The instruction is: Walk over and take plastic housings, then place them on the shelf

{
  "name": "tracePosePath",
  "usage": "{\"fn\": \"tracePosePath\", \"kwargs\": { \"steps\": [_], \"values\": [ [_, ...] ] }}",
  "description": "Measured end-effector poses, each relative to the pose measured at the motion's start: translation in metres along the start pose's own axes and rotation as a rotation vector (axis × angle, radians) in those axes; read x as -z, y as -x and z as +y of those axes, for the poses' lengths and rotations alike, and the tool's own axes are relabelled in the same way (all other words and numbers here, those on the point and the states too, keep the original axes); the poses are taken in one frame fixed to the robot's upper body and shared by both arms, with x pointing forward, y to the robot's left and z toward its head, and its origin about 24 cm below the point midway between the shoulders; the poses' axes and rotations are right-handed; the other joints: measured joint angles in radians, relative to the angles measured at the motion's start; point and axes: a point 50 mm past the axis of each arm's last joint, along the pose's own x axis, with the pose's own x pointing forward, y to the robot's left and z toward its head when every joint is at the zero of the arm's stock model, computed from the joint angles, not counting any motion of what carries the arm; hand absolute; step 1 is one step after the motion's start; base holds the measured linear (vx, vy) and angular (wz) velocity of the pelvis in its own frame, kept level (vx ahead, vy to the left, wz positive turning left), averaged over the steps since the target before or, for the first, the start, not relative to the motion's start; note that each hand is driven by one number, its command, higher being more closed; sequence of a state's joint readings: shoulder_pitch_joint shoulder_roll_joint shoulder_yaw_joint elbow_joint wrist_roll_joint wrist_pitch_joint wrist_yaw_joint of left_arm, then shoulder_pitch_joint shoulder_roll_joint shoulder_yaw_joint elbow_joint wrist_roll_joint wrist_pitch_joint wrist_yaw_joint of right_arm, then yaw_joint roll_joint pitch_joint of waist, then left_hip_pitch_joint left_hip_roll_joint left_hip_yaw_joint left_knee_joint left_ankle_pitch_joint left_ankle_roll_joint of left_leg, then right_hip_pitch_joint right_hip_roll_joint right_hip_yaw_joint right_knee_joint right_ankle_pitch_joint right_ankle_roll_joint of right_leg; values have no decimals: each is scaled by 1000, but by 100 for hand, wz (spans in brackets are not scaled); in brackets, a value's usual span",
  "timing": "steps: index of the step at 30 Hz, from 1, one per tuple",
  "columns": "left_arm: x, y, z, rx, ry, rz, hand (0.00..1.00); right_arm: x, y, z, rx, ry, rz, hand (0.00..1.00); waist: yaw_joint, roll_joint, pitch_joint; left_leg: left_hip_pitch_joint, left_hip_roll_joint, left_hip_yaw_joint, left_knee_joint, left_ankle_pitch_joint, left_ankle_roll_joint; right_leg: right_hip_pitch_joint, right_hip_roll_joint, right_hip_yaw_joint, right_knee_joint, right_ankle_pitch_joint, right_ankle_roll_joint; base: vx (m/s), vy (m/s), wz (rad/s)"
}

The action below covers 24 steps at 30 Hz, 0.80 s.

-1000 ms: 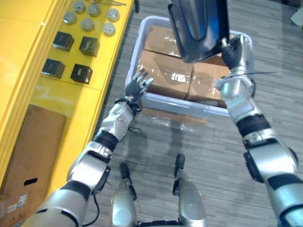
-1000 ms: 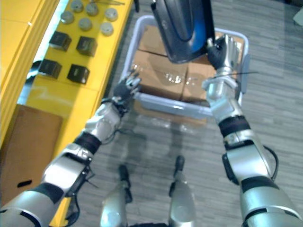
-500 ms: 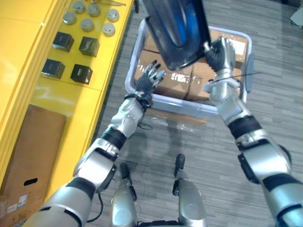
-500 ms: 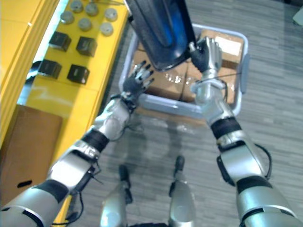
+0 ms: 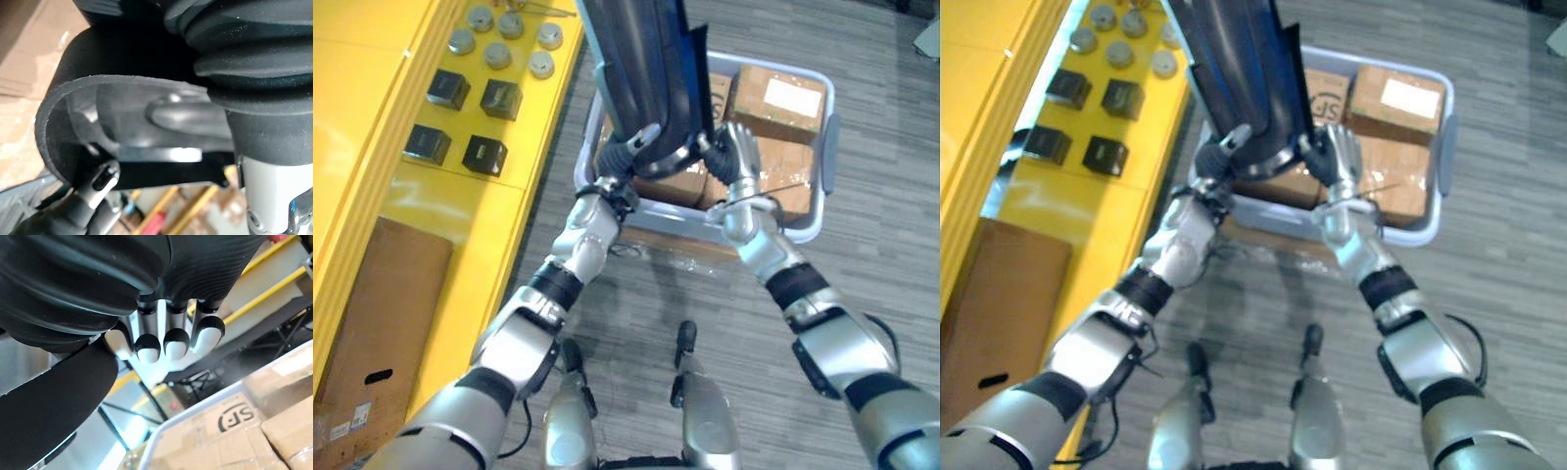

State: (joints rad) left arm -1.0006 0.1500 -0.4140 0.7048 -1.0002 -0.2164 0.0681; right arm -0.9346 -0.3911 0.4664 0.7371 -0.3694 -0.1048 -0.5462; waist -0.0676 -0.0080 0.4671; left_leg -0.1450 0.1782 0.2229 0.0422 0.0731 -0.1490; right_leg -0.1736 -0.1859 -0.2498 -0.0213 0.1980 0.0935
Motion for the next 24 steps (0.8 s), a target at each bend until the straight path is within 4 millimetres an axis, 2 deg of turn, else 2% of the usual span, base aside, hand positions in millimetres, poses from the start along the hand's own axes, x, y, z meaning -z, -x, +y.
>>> {"fn": "tracePosePath", "kwargs": {
  "steps": [2, 3, 8, 13, 21, 24],
  "values": [
    [-1, 0, 3, -27, -9, -5, 0, -2, 5, 2, -1, -18, -12, 100, 1, 0, 0, 0, 0, 0, -1, 0, 0, 1, 0, 1, -3, 1, 1, 0, 0, 0],
    [-1, 1, 5, -49, -36, -10, 100, -2, 9, 3, -3, -26, -17, 100, 1, 0, 0, 0, 0, 1, -1, 0, 0, 1, 0, 1, -5, 1, 2, 0, 0, 0],
    [-8, 4, 13, -129, -126, -43, 100, -4, 27, 9, -21, -69, -42, 100, -3, 0, 0, 2, 0, 4, -3, 0, 0, 1, 1, 3, -8, 4, 3, 0, 0, 0],
    [-15, 5, 23, -203, -205, -70, 100, -15, 33, 9, -14, -115, -107, 100, -3, 0, 0, 4, 0, 5, -3, 0, 0, 2, 2, 5, -9, 6, 1, 0, 0, 0],
    [-18, 8, 35, -208, -200, -68, 100, -21, 49, 20, -43, -146, -137, 100, -3, -1, 0, 24, 0, 4, -4, 0, 0, 31, 4, 3, -26, 14, 1, 0, 0, 0],
    [-18, 11, 42, -177, -192, -66, 100, -24, 54, 25, -46, -156, -149, 100, -5, -15, -9, 33, 0, 8, -7, 0, 0, 35, 5, 5, -27, 13, 1, -9, 5, -3]
  ]
}}
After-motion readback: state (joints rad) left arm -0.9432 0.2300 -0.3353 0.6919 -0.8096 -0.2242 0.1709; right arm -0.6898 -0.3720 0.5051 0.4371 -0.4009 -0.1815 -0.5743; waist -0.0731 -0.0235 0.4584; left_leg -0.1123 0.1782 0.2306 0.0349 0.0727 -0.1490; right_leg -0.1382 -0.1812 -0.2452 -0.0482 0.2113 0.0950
